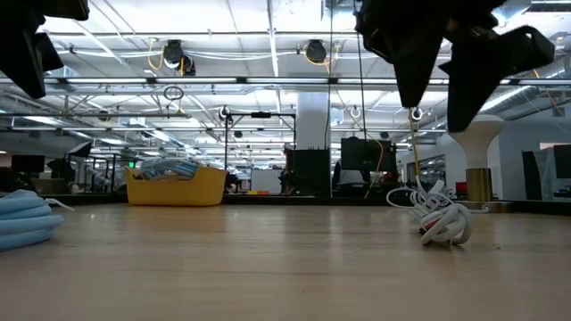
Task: Pick & Place USB Port
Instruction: Put the white charger cable into the gray bin
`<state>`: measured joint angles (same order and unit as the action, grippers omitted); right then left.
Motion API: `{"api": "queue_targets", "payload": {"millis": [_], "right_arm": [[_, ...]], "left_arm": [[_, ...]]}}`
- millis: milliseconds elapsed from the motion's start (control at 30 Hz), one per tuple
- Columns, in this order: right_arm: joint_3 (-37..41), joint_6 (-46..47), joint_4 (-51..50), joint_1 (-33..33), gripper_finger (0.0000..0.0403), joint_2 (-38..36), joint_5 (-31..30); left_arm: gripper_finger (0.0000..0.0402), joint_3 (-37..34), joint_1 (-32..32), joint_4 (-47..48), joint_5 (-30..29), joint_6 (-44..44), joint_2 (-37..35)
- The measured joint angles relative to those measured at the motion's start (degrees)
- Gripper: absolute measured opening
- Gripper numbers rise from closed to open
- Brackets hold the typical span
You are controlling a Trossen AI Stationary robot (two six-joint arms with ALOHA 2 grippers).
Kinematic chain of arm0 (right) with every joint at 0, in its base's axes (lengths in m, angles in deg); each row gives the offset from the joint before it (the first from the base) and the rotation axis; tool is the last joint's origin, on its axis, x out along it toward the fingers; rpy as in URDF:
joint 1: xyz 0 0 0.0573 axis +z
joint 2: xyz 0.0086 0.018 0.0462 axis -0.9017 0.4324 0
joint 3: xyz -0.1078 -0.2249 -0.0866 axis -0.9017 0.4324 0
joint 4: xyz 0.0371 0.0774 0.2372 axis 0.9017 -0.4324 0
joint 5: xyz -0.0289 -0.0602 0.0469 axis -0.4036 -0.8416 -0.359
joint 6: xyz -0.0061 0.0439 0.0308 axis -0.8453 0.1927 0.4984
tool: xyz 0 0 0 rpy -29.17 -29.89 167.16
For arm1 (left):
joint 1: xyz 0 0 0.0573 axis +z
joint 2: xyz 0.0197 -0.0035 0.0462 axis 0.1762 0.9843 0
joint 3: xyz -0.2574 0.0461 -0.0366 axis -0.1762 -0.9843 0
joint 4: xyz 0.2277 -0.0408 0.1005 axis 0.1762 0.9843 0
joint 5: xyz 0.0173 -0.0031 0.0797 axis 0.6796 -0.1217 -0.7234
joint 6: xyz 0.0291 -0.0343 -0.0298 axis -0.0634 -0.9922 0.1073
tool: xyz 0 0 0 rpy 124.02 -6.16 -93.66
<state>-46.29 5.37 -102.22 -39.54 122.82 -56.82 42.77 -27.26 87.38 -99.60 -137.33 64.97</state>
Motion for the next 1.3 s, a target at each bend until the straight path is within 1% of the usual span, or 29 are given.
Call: {"api": "queue_targets", "payload": {"millis": [100,233,367,567,633,767,1000,1133,1200,1300], "right_arm": [[0.03,0.14,-0.08,0.09,0.0224,1.99,-0.70],[0.00,-1.33,0.33,-0.40,0.0224,5.53,0.77],[0.04,-2.24,1.75,-0.71,0.0224,9.09,0.58],[0.04,-4.89,2.82,-1.69,0.0223,10.62,-3.43],[0.04,-5.99,2.61,-2.42,0.0215,10.68,-4.40],[0.04,-8.32,2.51,-3.65,0.0178,10.62,-5.85],[0.04,-10.95,2.79,-4.28,0.0070,10.62,-7.62],[0.04,-12.39,3.68,-4.24,0.0019,10.62,-8.36],[0.02,-13.30,4.30,-4.24,0.0005,10.62,-8.36],[0.02,-14.92,4.95,-4.20,0.0005,10.62,-8.34]], "left_arm": [[0.0001,0.00,0.04,-0.41,0.00,-0.12,0.00],[0.0002,0.00,0.04,-0.41,-0.04,-0.72,0.00],[0.0003,0.00,0.04,-0.54,-0.04,-1.16,0.00],[0.0002,0.00,0.04,-0.63,0.02,-2.00,0.00],[0.0005,0.00,0.04,-0.62,0.04,-2.31,0.00],[0.0002,0.00,0.04,-0.62,0.17,-2.43,0.00],[0.0003,0.00,0.04,-0.62,0.42,-2.92,0.00],[0.0006,0.00,0.04,-0.60,0.42,-3.17,0.00],[0.0004,0.00,0.04,-0.60,0.41,-3.47,0.00],[0.0003,0.00,0.04,-0.58,0.25,-3.57,0.00]]}}
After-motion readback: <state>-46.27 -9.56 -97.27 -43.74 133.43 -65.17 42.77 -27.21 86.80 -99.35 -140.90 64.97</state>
